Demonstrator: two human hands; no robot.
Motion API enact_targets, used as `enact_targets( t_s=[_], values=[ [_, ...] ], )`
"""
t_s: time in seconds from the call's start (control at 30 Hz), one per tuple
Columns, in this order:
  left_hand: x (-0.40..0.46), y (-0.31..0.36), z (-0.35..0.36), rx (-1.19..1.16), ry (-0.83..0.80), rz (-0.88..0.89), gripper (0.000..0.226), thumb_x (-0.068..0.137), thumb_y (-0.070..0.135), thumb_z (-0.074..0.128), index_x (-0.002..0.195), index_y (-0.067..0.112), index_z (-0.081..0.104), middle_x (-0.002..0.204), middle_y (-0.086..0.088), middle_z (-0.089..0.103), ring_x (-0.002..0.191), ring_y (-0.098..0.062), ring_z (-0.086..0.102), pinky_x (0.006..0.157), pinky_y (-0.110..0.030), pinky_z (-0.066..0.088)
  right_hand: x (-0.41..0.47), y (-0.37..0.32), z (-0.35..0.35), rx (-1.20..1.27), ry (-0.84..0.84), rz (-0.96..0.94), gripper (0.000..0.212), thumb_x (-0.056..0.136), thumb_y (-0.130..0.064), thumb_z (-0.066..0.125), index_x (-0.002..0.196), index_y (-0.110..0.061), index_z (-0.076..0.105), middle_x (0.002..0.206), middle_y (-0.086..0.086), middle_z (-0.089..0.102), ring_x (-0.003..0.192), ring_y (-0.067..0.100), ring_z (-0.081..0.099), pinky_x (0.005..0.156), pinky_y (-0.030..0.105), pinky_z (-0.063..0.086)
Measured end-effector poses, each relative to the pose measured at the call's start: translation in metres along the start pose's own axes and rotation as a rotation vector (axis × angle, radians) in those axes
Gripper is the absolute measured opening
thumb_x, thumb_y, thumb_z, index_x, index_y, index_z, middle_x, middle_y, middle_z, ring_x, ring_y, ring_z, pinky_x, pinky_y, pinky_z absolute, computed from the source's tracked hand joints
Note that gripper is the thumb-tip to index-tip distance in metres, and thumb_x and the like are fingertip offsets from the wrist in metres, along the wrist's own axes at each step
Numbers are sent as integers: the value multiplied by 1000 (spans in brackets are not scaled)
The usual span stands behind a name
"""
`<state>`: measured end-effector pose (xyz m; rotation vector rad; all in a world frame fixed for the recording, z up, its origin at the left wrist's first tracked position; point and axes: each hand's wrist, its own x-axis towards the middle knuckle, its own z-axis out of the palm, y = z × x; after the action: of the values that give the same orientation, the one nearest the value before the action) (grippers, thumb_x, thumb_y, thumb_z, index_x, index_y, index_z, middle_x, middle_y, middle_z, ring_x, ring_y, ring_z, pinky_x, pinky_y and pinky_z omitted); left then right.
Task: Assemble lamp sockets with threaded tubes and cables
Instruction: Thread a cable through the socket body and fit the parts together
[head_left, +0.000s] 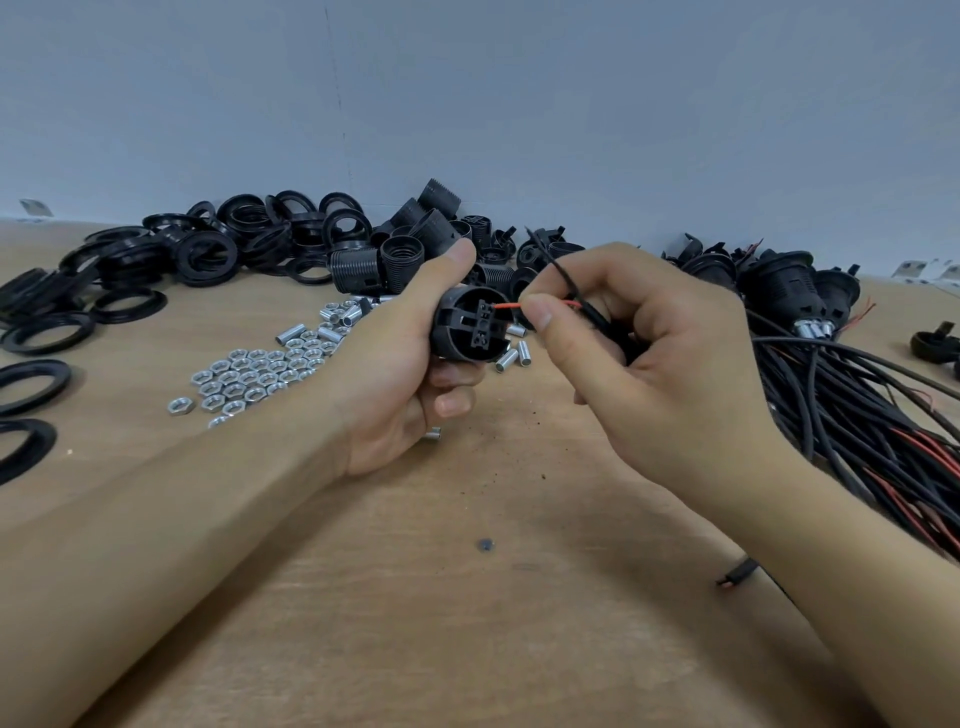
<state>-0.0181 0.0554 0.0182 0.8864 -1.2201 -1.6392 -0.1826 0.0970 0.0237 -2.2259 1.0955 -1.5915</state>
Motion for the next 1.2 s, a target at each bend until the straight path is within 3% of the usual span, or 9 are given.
enact_targets(
  t_s=[0.07, 0.2, 0.3, 0.43, 0.57, 0.67, 0.77, 1.07, 1.2],
  values=[
    [0, 0, 1, 2, 7, -1, 42, 97, 52, 50, 73, 17, 52, 65, -1, 44, 45, -8, 27, 32, -16, 28, -1, 0, 1, -16, -16, 3, 7, 95, -15, 63, 89, -13, 66, 51, -2, 38, 47, 18, 38, 49, 38, 42],
    [0, -1, 1, 21, 28, -7, 45, 97, 52, 51, 67, 19, 54, 62, 0, 46, 45, -9, 27, 33, -17, 28, 0, -1, 1, -51, -14, -18, 7, 93, -10, 64, 86, -8, 65, 50, -6, 33, 49, 8, 34, 52, 14, 30],
    [0, -1, 3, 18, 41, -12, 48, 97, 53, 50, 63, 20, 55, 60, 0, 46, 44, -9, 27, 33, -16, 27, 0, -1, 2, -56, -3, -18, 6, 91, -7, 65, 85, -7, 65, 49, -15, 32, 50, 2, 37, 56, 5, 31],
    [0, -1, 2, 72, 70, 0, 50, 98, 53, 47, 63, 17, 52, 59, 0, 48, 43, -9, 25, 31, -15, 22, -1, -2, 2, -71, -58, -17, 7, 92, -11, 65, 86, -9, 65, 54, -5, 46, 52, 15, 41, 54, 17, 33],
    [-1, -1, 2, 129, 48, 9, 51, 100, 51, 42, 62, 18, 48, 52, 2, 45, 42, -10, 22, 33, -16, 20, -1, 0, 2, -29, -72, -9, 6, 93, -11, 64, 87, -11, 66, 61, -16, 51, 51, 19, 43, 50, 24, 36],
    [-2, 0, 2, 154, 31, 15, 54, 100, 51, 41, 58, 19, 49, 52, 0, 44, 40, -11, 21, 33, -15, 20, -2, 2, 2, 13, -80, 17, 7, 94, -13, 62, 88, -11, 66, 66, 1, 61, 52, 25, 46, 49, 40, 42],
    [-3, 0, 3, 154, -24, -1, 53, 100, 52, 41, 58, 21, 50, 52, 3, 43, 41, -10, 20, 32, -14, 21, -2, 1, 1, 49, -92, 39, 7, 94, -12, 60, 89, -10, 64, 70, 8, 61, 56, 27, 49, 48, 41, 42],
    [-5, -4, 3, 212, -44, -60, 46, 100, 50, 42, 67, 19, 49, 55, -2, 41, 42, -11, 20, 33, -13, 22, -1, 1, 2, 65, -140, 82, 6, 94, -10, 59, 89, -8, 61, 70, 1, 56, 62, 19, 53, 51, 40, 45],
    [-7, -5, 6, 136, -114, -90, 54, 102, 49, 37, 60, 20, 57, 50, 0, 45, 38, -9, 19, 32, -11, 21, 0, -1, 0, 109, -139, 90, 6, 94, -11, 59, 88, -12, 59, 71, 1, 61, 60, 13, 57, 54, 25, 48]
  ],
)
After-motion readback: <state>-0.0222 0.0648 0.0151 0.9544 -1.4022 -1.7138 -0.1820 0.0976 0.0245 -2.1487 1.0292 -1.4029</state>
